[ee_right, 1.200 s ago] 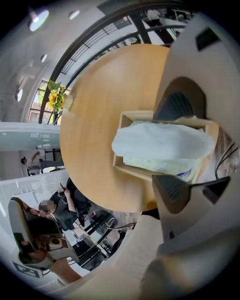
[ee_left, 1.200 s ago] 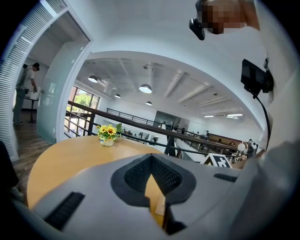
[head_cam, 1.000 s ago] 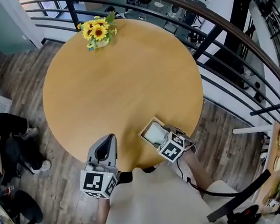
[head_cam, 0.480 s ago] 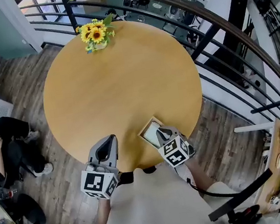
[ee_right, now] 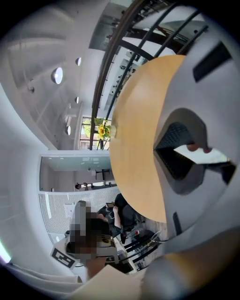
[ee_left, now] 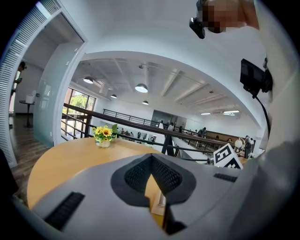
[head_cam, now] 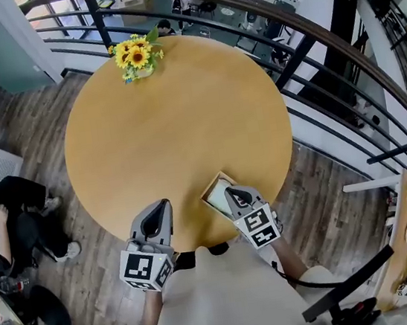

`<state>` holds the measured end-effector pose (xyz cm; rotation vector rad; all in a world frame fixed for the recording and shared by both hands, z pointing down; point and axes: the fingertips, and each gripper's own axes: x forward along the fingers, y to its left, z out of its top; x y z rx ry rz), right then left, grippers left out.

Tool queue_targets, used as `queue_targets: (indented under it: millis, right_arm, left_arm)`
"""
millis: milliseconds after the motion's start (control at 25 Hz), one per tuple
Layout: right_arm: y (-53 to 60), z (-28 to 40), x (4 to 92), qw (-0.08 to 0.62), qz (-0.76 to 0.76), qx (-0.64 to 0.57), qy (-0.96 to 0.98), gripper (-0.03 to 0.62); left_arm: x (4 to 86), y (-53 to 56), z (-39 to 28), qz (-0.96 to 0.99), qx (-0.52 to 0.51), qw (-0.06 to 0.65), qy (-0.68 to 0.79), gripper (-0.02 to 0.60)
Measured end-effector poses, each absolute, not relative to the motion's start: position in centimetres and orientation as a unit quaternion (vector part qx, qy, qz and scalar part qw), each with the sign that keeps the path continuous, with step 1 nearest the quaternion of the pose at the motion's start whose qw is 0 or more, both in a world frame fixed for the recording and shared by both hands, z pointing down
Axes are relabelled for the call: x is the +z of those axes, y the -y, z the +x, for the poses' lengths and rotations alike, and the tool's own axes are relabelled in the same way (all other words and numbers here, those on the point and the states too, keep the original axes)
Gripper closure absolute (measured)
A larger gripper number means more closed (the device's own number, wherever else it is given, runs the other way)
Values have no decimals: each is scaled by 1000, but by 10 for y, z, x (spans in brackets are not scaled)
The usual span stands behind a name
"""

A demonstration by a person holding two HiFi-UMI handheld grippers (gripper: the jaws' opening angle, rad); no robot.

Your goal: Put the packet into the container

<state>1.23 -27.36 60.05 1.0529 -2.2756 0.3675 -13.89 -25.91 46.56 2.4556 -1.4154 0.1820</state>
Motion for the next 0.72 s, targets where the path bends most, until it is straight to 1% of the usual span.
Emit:
queue_targets:
  millis: [240, 320, 480, 720]
  right_arm:
    - [281, 18, 576, 282, 420, 125, 853, 588]
    - [283, 15, 564, 257, 422, 123, 860, 588]
    - [289, 22, 528, 185, 451, 103, 867, 588]
    - [279, 39, 497, 146, 468, 77, 868, 589]
  left_arm:
    - [466, 256, -131, 857, 70, 145, 490, 575]
    - [465, 256, -128, 858, 72, 142, 488, 576]
    - [460, 254, -115, 861, 73, 131, 486, 576]
    - [462, 238, -90, 862, 83, 125, 484, 576]
